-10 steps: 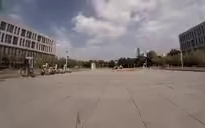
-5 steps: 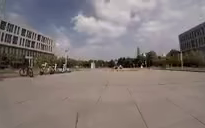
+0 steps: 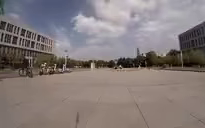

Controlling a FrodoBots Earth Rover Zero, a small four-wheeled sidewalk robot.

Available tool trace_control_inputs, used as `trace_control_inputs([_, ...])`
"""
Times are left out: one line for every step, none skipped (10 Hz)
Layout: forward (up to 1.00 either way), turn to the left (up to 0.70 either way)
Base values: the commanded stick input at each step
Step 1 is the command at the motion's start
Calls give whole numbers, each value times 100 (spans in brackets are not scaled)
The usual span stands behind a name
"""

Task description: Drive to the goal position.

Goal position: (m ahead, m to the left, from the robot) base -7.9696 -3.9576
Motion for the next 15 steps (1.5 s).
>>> trace_control_inputs([23, 0])
trace_control_inputs([23, 0])
trace_control_inputs([23, 0])
trace_control_inputs([23, 0])
trace_control_inputs([23, 0])
trace_control_inputs([26, 0])
trace_control_inputs([35, 0])
trace_control_inputs([44, 0])
trace_control_inputs([47, 0])
trace_control_inputs([52, 0])
trace_control_inputs([52, 0])
trace_control_inputs([52, 0])
trace_control_inputs([47, 0])
trace_control_inputs([25, 0])
trace_control_inputs([0, 0])
